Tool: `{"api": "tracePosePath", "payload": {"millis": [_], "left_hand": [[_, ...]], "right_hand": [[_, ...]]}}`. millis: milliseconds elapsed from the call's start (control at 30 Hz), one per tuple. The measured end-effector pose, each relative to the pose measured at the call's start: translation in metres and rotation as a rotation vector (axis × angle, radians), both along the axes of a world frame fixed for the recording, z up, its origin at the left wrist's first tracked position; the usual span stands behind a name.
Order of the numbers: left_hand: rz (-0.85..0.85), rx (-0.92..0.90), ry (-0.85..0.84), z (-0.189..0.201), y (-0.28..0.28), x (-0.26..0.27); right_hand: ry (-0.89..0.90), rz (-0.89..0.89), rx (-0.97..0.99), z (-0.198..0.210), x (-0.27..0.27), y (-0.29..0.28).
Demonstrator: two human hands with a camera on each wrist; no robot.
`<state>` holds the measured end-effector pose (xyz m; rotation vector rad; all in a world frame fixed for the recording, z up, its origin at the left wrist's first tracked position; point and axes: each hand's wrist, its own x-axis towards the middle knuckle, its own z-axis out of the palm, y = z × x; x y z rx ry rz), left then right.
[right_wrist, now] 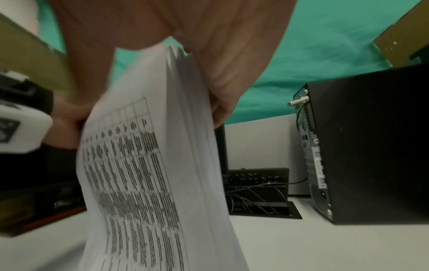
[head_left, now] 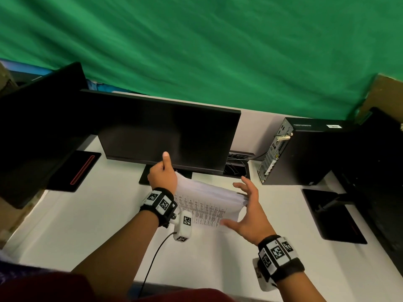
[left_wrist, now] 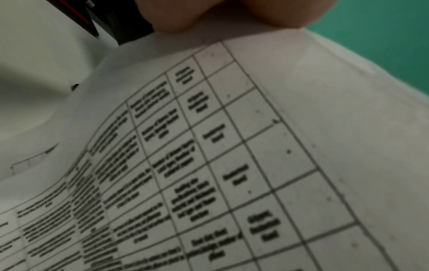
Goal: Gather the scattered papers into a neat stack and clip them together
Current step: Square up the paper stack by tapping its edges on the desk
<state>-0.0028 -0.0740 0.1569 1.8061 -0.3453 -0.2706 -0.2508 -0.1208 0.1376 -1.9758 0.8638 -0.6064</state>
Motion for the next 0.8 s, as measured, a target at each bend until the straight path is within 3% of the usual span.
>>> {"api": "tracePosePath", "payload": {"millis": [167, 267, 333, 400, 467, 567, 700, 800], "left_hand": [[-0.095, -0.029, -0.035, 0.005, 0.007, -0.003], [-0.362, -0.054, -0.442, 0.016, 0.026, 0.002], [-0.647, 0.144, -0.736, 0.030, 0.037, 0.002], [-0.835, 0.375, -0.890, 0.043, 0.038, -0.004], [-0.910, 0.427, -0.875, 0.047, 0.033, -0.006], [-0.944, 0.392, -0.695, 0.051, 0.031, -0.003], [-0.837, 0.315, -0.500, 0.038, 0.038, -0.002], [-0.687, 0.229, -0.349, 0.030, 0.046, -0.001]], "right_hand": [[-0.038, -0.258, -0.007, 0.000, 0.004, -0.004], [-0.067, -0.266, -0.023, 0.011, 0.009, -0.009], [-0.056, -0.249, -0.100, 0.023, 0.014, -0.012], [-0.013, -0.189, -0.198, 0.036, 0.022, -0.013], [0.044, -0.081, -0.290, 0.050, 0.032, -0.011], [0.117, -0.002, -0.440, 0.064, 0.040, -0.006], [-0.002, -0.095, -0.379, 0.060, 0.041, -0.008], [-0.068, -0.280, -0.276, 0.037, 0.027, -0.015]]}}
